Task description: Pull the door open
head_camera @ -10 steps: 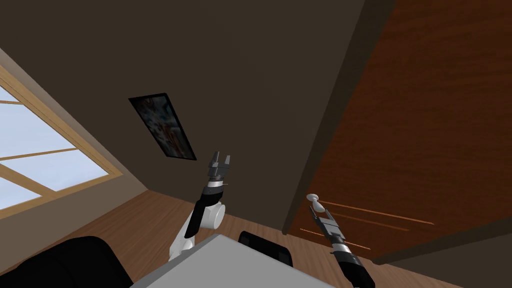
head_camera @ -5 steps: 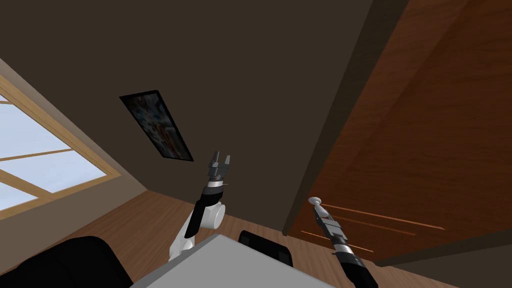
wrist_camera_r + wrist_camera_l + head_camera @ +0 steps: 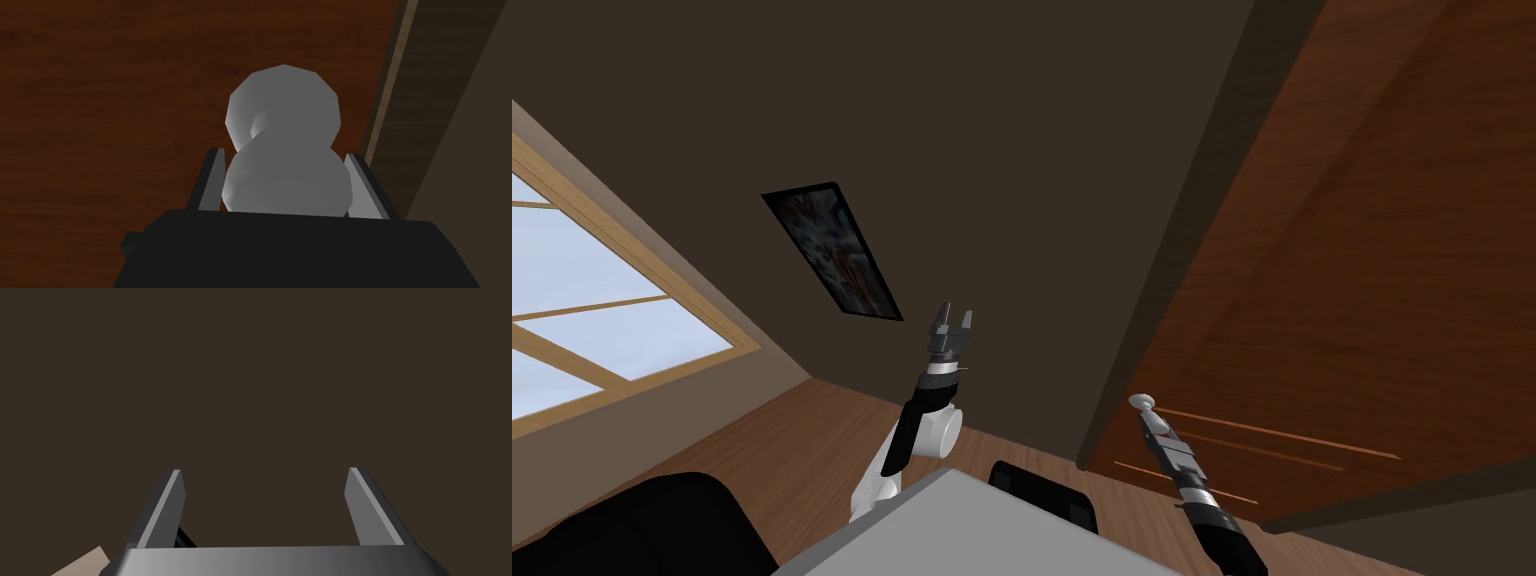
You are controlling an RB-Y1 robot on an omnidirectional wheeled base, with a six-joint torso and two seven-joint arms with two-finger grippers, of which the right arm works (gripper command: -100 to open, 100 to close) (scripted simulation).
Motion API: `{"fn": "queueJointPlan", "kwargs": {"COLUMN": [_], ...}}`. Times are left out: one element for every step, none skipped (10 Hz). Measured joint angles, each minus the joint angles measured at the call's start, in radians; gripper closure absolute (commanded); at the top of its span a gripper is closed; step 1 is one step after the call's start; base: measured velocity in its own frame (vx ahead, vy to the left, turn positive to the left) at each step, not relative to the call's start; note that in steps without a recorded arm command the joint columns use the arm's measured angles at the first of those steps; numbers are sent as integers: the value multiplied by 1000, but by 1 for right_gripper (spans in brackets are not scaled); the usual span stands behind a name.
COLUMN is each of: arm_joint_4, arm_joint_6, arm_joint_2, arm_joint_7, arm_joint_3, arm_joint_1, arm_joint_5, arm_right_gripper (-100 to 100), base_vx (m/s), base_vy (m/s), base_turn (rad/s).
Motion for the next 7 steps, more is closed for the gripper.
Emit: {"fn": "queueJointPlan", "kwargs": {"arm_joint_4": [-7, -6, -5, -2, 6, 6, 0], "arm_joint_6": [4, 5, 5, 5, 3, 4, 8], "arm_joint_2": [1, 1, 0, 0, 0, -1, -2], "arm_joint_7": [-22, -40, -58, -75, -91, -113, -140], "arm_joint_3": [5, 8, 12, 15, 17, 21, 26], "arm_joint_1": [1, 0, -1, -4, -9, -10, -8], "arm_joint_5": [-7, -13, -20, -27, -34, -43, -51], "arm_right_gripper": [100, 100, 100, 100, 100, 100, 100], "base_vx": [-55, -47, -44, -42, -41, -46, -54], "base_vy": [-23, -10, -10, -14, -17, -21, -27], "base_turn": [38, 26, 18, 30, 42, 52, 45]}}
